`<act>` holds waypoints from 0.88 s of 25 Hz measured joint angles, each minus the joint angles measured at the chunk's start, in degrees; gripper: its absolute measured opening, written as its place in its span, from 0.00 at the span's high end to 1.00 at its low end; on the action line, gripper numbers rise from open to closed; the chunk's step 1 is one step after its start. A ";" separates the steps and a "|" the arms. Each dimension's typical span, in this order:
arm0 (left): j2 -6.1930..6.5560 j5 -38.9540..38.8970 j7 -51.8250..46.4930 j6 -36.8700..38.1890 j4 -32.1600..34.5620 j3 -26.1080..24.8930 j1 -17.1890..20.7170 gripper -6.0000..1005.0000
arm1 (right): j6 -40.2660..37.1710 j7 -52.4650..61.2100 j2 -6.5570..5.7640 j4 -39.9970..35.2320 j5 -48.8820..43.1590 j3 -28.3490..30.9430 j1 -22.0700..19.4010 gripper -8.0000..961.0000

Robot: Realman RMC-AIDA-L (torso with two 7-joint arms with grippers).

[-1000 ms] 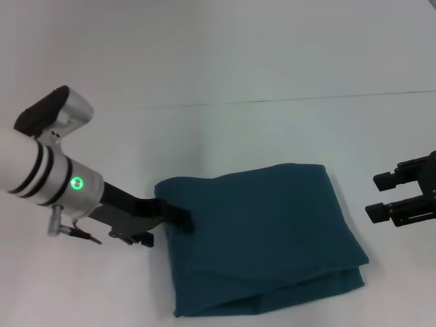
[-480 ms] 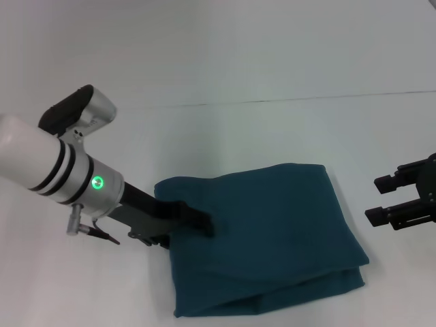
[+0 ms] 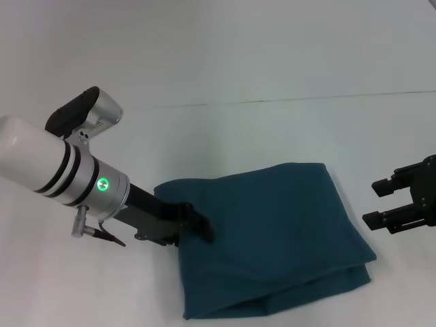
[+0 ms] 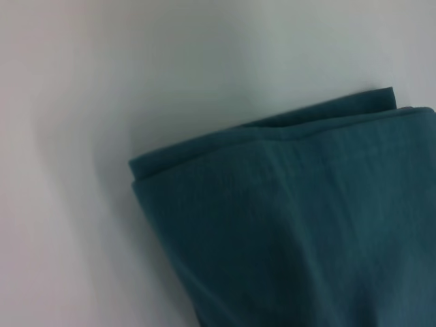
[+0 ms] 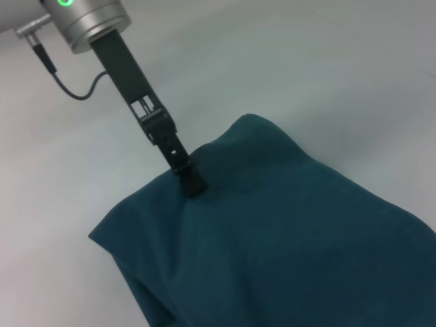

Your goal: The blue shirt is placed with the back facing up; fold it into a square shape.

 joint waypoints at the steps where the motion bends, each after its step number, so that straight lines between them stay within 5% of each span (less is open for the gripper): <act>1: 0.00 0.00 0.03 0.01 0.00 0.05 -0.04 0.42 | -0.05 -0.16 0.01 -0.01 0.07 0.03 -0.05 0.23; 14: 0.24 0.48 0.90 -0.22 0.42 1.26 -0.45 0.68 | 0.29 -2.04 0.75 -0.19 0.25 0.40 -0.04 0.23; 22: 2.95 2.37 1.57 0.01 1.71 0.95 -0.66 0.75 | 0.79 -2.62 1.27 -0.29 0.29 0.69 0.07 0.23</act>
